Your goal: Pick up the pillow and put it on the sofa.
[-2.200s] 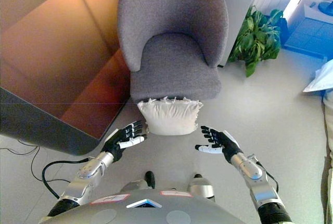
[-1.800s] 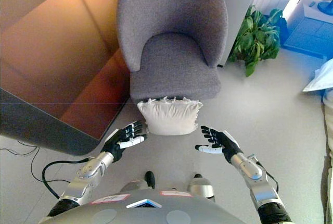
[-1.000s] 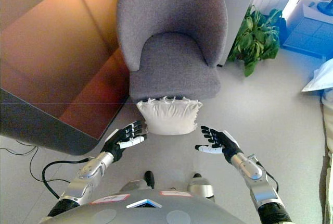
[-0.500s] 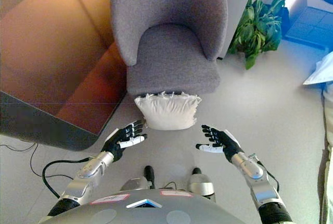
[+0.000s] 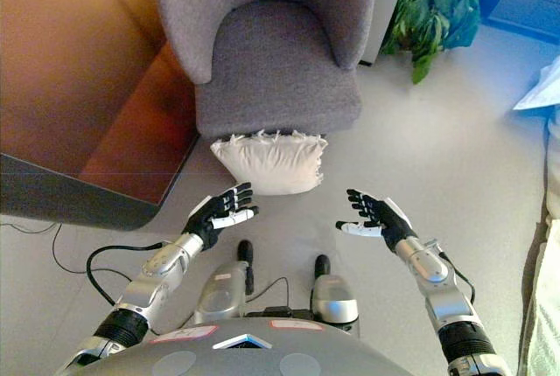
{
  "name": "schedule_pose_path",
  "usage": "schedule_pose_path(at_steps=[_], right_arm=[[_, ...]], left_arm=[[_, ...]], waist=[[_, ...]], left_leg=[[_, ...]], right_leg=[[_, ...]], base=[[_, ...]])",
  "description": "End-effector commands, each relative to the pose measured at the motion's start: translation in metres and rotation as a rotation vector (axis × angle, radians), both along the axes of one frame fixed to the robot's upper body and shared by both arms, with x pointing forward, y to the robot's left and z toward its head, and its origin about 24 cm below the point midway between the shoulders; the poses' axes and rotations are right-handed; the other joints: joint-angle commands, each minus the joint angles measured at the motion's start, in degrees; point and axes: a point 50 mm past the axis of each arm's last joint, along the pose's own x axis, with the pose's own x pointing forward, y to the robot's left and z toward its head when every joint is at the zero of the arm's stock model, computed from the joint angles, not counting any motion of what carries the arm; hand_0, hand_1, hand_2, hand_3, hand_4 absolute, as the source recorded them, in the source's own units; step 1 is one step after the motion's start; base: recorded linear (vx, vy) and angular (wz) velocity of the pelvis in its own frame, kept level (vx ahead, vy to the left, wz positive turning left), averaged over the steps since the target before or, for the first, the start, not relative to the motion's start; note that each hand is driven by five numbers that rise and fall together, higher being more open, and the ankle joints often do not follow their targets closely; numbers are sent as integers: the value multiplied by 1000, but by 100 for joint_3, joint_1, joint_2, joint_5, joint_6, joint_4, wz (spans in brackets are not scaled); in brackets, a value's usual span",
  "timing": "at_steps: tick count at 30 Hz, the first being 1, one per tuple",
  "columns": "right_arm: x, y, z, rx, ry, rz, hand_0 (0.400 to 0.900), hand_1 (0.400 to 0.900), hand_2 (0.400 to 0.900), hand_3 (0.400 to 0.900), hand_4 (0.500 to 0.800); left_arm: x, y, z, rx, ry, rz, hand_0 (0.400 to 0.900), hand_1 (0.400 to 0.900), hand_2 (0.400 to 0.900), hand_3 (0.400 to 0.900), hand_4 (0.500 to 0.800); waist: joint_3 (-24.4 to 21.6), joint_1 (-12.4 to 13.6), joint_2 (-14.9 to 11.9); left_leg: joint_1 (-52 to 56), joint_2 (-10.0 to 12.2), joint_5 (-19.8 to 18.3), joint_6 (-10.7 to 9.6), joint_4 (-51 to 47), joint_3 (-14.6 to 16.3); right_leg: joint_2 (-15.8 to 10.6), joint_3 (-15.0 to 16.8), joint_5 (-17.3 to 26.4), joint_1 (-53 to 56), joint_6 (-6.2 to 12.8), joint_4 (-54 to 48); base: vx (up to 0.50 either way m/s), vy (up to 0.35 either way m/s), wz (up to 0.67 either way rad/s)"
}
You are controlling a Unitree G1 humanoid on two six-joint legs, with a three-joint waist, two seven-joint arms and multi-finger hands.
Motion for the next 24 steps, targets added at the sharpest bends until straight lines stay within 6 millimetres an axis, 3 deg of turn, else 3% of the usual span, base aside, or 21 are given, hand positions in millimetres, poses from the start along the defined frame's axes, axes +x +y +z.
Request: schedule_pose_path(at_steps=[1, 3, 6, 10, 11, 12, 13, 14, 17, 21, 24], right_arm=[[41, 4, 45, -2, -267, 61, 900, 900, 900, 900, 800], [46, 9, 43, 10, -268, 64, 900, 900, 900, 900, 800], [48, 18, 37, 50, -253, 44, 900, 900, 900, 900, 800], [51, 29, 38, 55, -253, 98, 900, 900, 900, 900, 800], [55, 36, 37, 67, -258, 105, 900, 900, 900, 900, 800], [54, 37, 37, 69, -261, 105, 900, 900, 900, 900, 800], [54, 37, 37, 69, -261, 105, 900, 900, 900, 900, 800], [57, 40, 40, 74, -278, 113, 900, 900, 900, 900, 800], [58, 48, 39, 74, -272, 147, 900, 900, 900, 900, 800], [59, 47, 39, 67, -273, 140, 900, 900, 900, 900, 800], [65, 42, 46, 38, -307, 126, 900, 900, 900, 900, 800]], left_arm=[[25, 10, 32, -5, -197, 53, 900, 900, 900, 900, 800], [31, 10, 34, -6, -212, 74, 900, 900, 900, 900, 800], [36, 16, 40, 4, -236, 95, 900, 900, 900, 900, 800], [41, 19, 48, 37, -268, 76, 900, 900, 900, 900, 800], [43, 23, 47, 52, -264, 99, 900, 900, 900, 900, 800], [44, 23, 47, 57, -270, 100, 900, 900, 900, 900, 800], [44, 23, 47, 57, -270, 100, 900, 900, 900, 900, 800], [45, 26, 52, 73, -288, 101, 900, 900, 900, 900, 800], [47, 27, 53, 80, -297, 106, 900, 900, 900, 900, 800], [49, 26, 54, 67, -299, 112, 900, 900, 900, 900, 800], [52, 23, 55, 55, -308, 113, 900, 900, 900, 900, 800]], waist=[[-162, 163, 83], [-312, 200, 76], [-503, 270, -119], [-594, 319, -272], [-618, 293, -310], [-595, 258, -307], [-599, 263, -315], [-436, 169, -199], [-245, 83, -50], [-69, 14, -36], [15, -8, 4]], left_leg=[[-703, 357, 922, -116, -212, 59], [-629, 387, 879, -62, -31, 237], [-619, 200, 661, 134, 174, 269], [-416, -16, 561, 370, -74, 481], [-148, -250, 385, 599, -235, 450], [-16, -349, 334, 677, -309, 431], [-18, -356, 339, 681, -317, 440], [280, -501, 234, 856, -454, 420], [714, -527, 6, 980, -586, 424], [919, -575, -157, 935, -586, 399], [923, -487, -290, 762, -586, 339]], right_leg=[[432, -128, -585, 876, 411, -158], [327, -12, -758, 1057, 454, -168], [3, 41, -856, 1016, 634, 131], [-200, 67, -792, 579, 811, 1048], [-230, 135, -348, 206, 892, 1919], [-225, 164, -7, -27, 954, 2436], [-234, 176, -23, -52, 959, 2469], [-195, 84, 696, -533, 998, 3599], [-300, -326, 766, -1106, 998, 4473], [-649, -844, 381, -1431, 906, 3739], [-1015, -979, 256, -1608, 937, 2456]], base=[[259, 217, -82], [260, 246, -48], [312, 224, -32], [234, 226, -4], [215, 219, 15], [210, 218, 16], [132, 282, 13], [122, 297, 6], [181, 285, 7], [177, 51, 11], [113, -131, 9]])
